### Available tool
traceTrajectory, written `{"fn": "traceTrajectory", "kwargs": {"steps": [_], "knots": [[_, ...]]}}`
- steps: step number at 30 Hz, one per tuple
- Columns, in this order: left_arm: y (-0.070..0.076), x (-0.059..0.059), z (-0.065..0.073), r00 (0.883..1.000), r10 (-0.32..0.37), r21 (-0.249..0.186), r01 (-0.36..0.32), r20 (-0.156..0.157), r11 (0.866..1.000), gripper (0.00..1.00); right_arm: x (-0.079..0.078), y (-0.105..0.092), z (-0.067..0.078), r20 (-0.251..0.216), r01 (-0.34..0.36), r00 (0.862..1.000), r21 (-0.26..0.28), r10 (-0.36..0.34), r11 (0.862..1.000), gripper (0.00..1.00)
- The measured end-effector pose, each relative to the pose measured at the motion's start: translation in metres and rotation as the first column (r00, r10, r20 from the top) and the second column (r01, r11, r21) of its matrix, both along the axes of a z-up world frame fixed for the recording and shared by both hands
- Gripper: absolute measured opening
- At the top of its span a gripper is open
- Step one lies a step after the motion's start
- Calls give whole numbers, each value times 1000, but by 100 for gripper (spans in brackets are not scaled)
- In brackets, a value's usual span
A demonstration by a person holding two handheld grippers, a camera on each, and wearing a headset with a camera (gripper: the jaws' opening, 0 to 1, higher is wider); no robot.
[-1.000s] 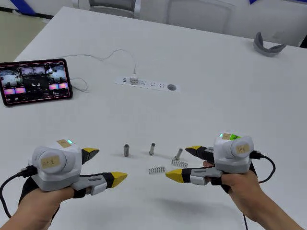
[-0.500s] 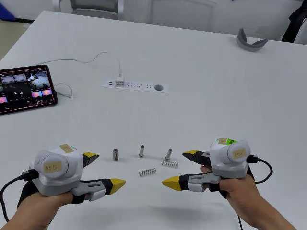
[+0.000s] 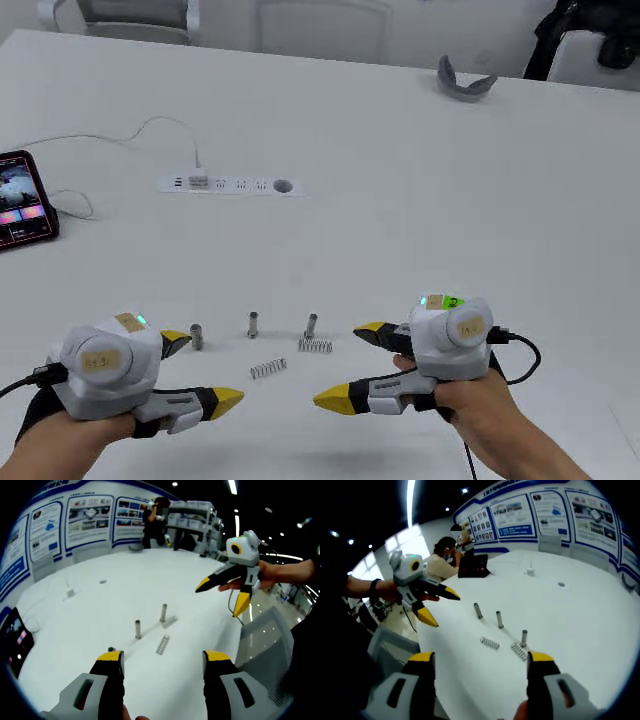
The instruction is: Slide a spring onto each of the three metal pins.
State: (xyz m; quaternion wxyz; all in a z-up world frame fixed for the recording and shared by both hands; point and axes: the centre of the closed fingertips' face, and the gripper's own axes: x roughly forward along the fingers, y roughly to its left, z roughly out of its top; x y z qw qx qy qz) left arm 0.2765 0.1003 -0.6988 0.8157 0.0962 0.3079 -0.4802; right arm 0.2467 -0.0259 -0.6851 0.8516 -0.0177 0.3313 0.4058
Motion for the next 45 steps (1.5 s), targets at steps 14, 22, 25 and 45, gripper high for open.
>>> {"fn": "traceTrajectory", "kwargs": {"steps": [14, 22, 25, 45], "knots": [[-26, 1, -19, 998, -65, 40, 66, -26, 997, 60, -12, -8, 0, -17, 61, 998, 22, -61, 998, 79], [-34, 1, -29, 996, -81, 54, 83, -39, 995, 59, -12, -9, 1, -22, 88, 996, 51, -87, 995, 80], [-37, 1, -32, 996, -83, 57, 85, -45, 995, 58, -13, -9, 0, -26, 90, 996, 53, -88, 995, 80], [-47, 2, -65, 994, -77, 95, 84, -80, 992, 47, -17, -12, -1, -39, 94, 995, 56, -92, 994, 80]]}}
